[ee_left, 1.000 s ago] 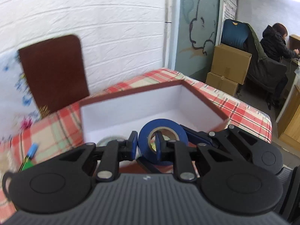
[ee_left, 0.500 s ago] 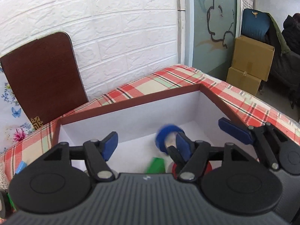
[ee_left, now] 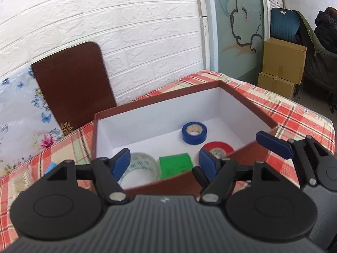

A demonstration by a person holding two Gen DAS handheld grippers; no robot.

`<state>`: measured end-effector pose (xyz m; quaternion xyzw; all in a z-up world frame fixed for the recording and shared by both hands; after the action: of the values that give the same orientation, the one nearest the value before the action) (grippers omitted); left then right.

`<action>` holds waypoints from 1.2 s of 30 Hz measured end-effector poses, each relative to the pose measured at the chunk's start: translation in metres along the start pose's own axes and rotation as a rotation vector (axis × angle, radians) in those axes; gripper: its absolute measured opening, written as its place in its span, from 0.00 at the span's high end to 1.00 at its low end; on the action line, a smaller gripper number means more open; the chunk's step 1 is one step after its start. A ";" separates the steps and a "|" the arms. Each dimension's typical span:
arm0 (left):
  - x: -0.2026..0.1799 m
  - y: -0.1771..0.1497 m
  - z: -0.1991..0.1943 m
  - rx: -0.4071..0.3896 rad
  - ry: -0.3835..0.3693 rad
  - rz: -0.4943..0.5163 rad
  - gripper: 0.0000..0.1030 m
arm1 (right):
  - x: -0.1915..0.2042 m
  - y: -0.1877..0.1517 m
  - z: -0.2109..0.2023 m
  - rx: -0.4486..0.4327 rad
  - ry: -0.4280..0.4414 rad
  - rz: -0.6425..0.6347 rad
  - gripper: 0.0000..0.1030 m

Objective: Organize objects
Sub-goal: 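Lower the blue tape roll into the brown box and release it, then move the right gripper back to the green-wrapped packet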

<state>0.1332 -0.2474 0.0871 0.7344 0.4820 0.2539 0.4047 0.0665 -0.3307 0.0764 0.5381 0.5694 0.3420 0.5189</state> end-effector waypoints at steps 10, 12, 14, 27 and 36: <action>0.065 -0.030 -0.024 0.035 0.093 -0.107 0.29 | 0.049 -0.012 -0.014 0.095 0.104 -0.026 0.17; 0.078 -0.037 -0.026 0.040 0.110 -0.119 0.28 | 0.056 -0.009 -0.015 0.105 0.123 -0.022 0.17; 0.091 -0.045 -0.026 0.051 0.132 -0.129 0.27 | 0.065 -0.010 -0.015 0.122 0.155 -0.014 0.17; 0.214 -0.117 -0.020 0.143 0.338 -0.264 0.26 | 0.160 -0.034 -0.015 0.246 0.400 -0.137 0.18; 0.306 -0.158 -0.031 0.025 0.426 -0.480 0.03 | 0.206 -0.024 0.008 0.263 0.468 -0.210 0.18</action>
<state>0.1546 0.0755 -0.0344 0.5350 0.7185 0.2934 0.3339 0.0922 -0.1371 0.0058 0.4454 0.7656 0.3248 0.3316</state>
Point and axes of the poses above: each gripper's, at about its wrist camera, not at the fingertips, and z roughly the way its jaws point, x to its left, y to its top, the point moved 4 cm from there along z, roughly the way its jaws point, and after that the axes turned 12 degrees about -z, right-handed, at the moved point
